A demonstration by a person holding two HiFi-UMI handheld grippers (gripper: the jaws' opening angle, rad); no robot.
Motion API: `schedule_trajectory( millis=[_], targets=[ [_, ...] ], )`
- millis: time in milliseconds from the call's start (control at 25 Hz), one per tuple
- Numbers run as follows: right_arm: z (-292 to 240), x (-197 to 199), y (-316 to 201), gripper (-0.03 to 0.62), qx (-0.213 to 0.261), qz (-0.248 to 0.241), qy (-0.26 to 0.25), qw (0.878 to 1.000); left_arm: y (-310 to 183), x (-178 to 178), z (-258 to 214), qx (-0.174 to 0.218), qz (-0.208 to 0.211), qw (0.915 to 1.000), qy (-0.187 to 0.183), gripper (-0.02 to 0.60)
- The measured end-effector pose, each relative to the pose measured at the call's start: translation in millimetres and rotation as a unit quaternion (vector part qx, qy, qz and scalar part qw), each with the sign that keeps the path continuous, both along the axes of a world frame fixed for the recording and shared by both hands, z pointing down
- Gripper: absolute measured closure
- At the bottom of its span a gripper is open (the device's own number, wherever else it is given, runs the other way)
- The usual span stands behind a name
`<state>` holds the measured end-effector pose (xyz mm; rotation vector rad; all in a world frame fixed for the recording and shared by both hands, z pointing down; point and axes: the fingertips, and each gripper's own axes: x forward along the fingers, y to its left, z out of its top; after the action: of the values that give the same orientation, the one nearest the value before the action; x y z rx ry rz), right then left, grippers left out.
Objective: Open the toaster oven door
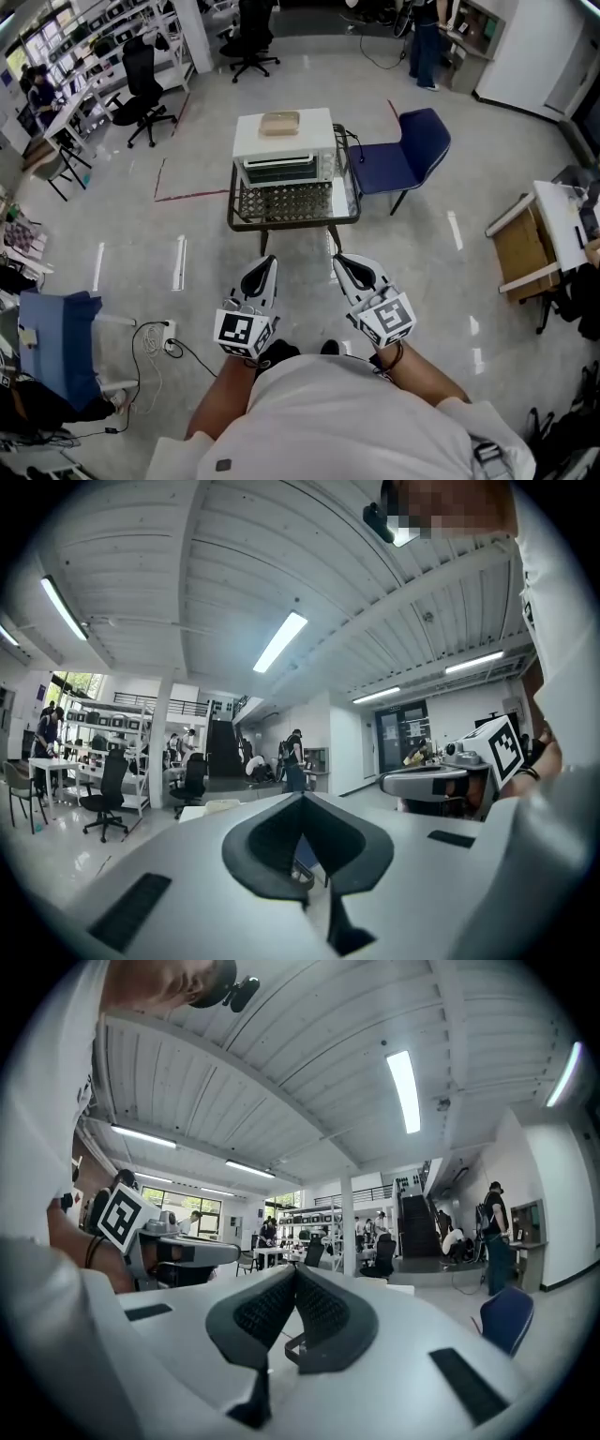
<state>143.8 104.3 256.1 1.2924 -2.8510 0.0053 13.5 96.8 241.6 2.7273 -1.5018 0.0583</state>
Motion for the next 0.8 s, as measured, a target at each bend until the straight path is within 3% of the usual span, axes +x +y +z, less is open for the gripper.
schedule_trajectory(
  millis=[440,680,800],
  targets=[
    [19,-4,-62,0.576,-0.023,0.014,0.008,1.0,-68,-2,16,-0.009,0.018,0.9998,-0.004,0.566],
    [20,-27,-118,0.576,-0.025,0.022,0.016,0.999,-125,-30,16,-0.021,0.028,0.9989,0.032,0.566],
    [18,-48,-149,0.576,-0.018,0.029,0.019,0.999,-151,-51,17,-0.014,0.032,0.9991,0.024,0.566]
  ],
)
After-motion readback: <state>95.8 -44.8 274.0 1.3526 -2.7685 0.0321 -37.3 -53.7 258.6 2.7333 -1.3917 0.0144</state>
